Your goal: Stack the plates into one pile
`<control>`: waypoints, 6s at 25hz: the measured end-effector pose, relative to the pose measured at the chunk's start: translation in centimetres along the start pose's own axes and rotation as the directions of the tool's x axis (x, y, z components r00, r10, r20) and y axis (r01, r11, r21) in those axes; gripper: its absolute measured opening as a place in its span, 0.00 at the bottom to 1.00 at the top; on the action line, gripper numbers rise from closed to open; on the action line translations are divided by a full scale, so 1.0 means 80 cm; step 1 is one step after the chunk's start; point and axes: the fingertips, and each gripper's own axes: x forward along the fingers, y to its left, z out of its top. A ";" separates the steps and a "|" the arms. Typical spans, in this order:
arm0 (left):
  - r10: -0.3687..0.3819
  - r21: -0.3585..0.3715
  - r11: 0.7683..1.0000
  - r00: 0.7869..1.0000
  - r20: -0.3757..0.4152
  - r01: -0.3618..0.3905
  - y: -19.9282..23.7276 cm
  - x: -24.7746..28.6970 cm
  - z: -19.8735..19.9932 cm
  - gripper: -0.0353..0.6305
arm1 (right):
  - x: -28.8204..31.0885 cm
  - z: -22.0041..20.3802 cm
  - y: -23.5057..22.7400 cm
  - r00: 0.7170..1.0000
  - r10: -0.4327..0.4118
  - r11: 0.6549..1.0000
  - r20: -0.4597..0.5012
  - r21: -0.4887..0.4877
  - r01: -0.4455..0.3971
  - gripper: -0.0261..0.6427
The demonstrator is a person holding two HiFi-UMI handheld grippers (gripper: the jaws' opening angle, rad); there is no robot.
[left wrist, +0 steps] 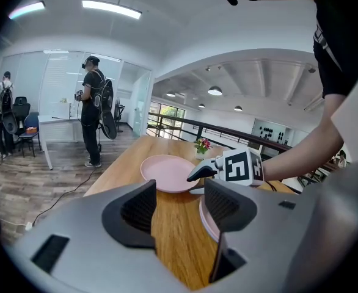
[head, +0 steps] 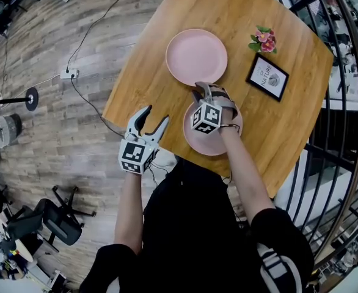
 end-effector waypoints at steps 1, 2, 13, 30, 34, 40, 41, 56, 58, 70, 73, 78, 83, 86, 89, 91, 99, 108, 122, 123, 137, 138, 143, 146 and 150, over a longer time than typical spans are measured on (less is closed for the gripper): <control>0.002 -0.003 1.000 1.000 -0.003 -0.002 0.002 0.001 -0.001 0.44 | 0.003 0.000 0.000 1.000 0.005 1.000 -0.002 -0.004 -0.005 0.23; 0.003 -0.006 1.000 1.000 -0.004 -0.003 0.004 0.002 -0.001 0.44 | 0.007 0.000 0.000 1.000 0.010 1.000 -0.005 -0.007 -0.010 0.23; -0.007 -0.020 1.000 1.000 -0.022 0.007 0.013 0.014 -0.007 0.44 | 0.042 -0.005 0.008 0.997 0.061 0.997 -0.042 -0.035 -0.062 0.17; -0.006 -0.032 0.999 1.000 -0.021 0.005 0.019 0.010 -0.007 0.44 | 0.048 0.003 0.011 0.996 0.065 0.994 -0.056 -0.086 -0.070 0.07; -0.005 -0.027 1.000 1.000 -0.011 0.005 0.017 0.009 -0.005 0.44 | 0.047 0.004 0.006 0.997 0.052 0.993 -0.060 -0.101 -0.058 0.07; 0.002 -0.025 1.000 1.000 -0.007 -0.003 0.013 0.002 -0.006 0.44 | 0.040 0.009 0.000 0.999 0.018 0.994 -0.051 -0.109 -0.024 0.07; 0.003 -0.025 1.000 1.000 -0.006 -0.004 0.013 0.001 -0.006 0.44 | 0.038 0.010 -0.001 0.999 0.011 0.994 -0.049 -0.112 -0.017 0.07; -0.011 0.009 1.000 1.000 0.015 0.011 -0.027 -0.016 0.000 0.44 | -0.007 0.006 -0.020 0.996 -0.088 0.992 -0.027 -0.098 0.084 0.07; -0.013 0.017 1.000 1.000 0.015 0.013 -0.032 -0.022 -0.001 0.44 | -0.015 0.005 -0.019 0.995 -0.098 0.990 -0.026 -0.101 0.095 0.07; -0.022 0.016 1.000 0.999 0.029 0.022 -0.069 -0.051 -0.018 0.44 | -0.055 -0.019 0.007 0.991 -0.129 0.986 -0.044 -0.110 0.123 0.07; -0.036 0.016 0.999 0.999 0.040 0.036 -0.081 -0.058 -0.022 0.44 | -0.066 -0.023 0.017 0.990 -0.136 0.985 -0.047 -0.112 0.130 0.07; -0.047 0.032 0.998 0.998 0.034 0.046 -0.096 -0.070 -0.030 0.44 | -0.080 -0.032 0.038 0.988 -0.140 0.985 -0.059 -0.108 0.133 0.07; -0.052 0.052 0.997 0.998 0.041 0.050 -0.102 -0.080 -0.032 0.44 | -0.090 -0.039 0.057 0.988 -0.140 0.986 -0.073 -0.103 0.132 0.07; -0.050 0.038 0.998 0.998 0.045 0.049 -0.108 -0.088 -0.036 0.44 | -0.097 -0.045 0.070 0.987 -0.138 0.986 -0.079 -0.109 0.129 0.07; -0.052 0.042 0.998 0.998 0.042 0.051 -0.112 -0.094 -0.041 0.44 | -0.105 -0.045 0.080 0.987 -0.137 0.986 -0.080 -0.107 0.128 0.07; -0.057 0.040 0.998 0.998 0.034 0.055 -0.115 -0.096 -0.045 0.44 | -0.109 -0.044 0.086 0.988 -0.135 0.987 -0.079 -0.103 0.127 0.07; -0.083 0.044 0.996 0.996 0.028 0.081 -0.129 -0.096 -0.047 0.44 | -0.122 -0.041 0.111 0.989 -0.128 0.988 -0.070 -0.099 0.121 0.08; -0.093 0.040 0.995 0.995 0.032 0.092 -0.141 -0.090 -0.047 0.44 | -0.138 -0.047 0.141 0.992 -0.107 0.991 -0.065 -0.085 0.101 0.07; -0.051 0.006 0.999 0.998 0.030 0.051 -0.157 -0.107 -0.070 0.44 | -0.161 -0.062 0.190 0.995 -0.072 0.993 -0.062 -0.096 0.066 0.08; -0.052 0.006 0.999 0.998 0.032 0.052 -0.158 -0.108 -0.069 0.44 | -0.163 -0.063 0.192 0.995 -0.071 0.993 -0.064 -0.096 0.065 0.08; -0.061 0.010 0.998 0.997 0.051 0.061 -0.182 -0.115 -0.064 0.44 | -0.184 -0.068 0.229 0.997 -0.036 0.995 -0.063 -0.090 0.031 0.08; -0.064 0.014 0.998 0.997 0.053 0.063 -0.184 -0.116 -0.062 0.44 | -0.186 -0.068 0.231 0.997 -0.036 0.996 -0.063 -0.088 0.030 0.08; -0.062 0.029 0.998 0.996 0.060 0.061 -0.192 -0.120 -0.055 0.44 | -0.189 -0.066 0.238 0.998 -0.026 0.997 -0.055 -0.075 0.022 0.08; -0.059 0.033 0.998 0.997 0.058 0.058 -0.196 -0.121 -0.054 0.44 | -0.190 -0.069 0.244 0.998 -0.022 0.998 -0.058 -0.066 0.018 0.08; -0.055 0.040 0.998 0.997 0.059 0.053 -0.201 -0.125 -0.049 0.44 | -0.194 -0.072 0.244 0.998 -0.021 0.998 -0.060 -0.058 0.017 0.09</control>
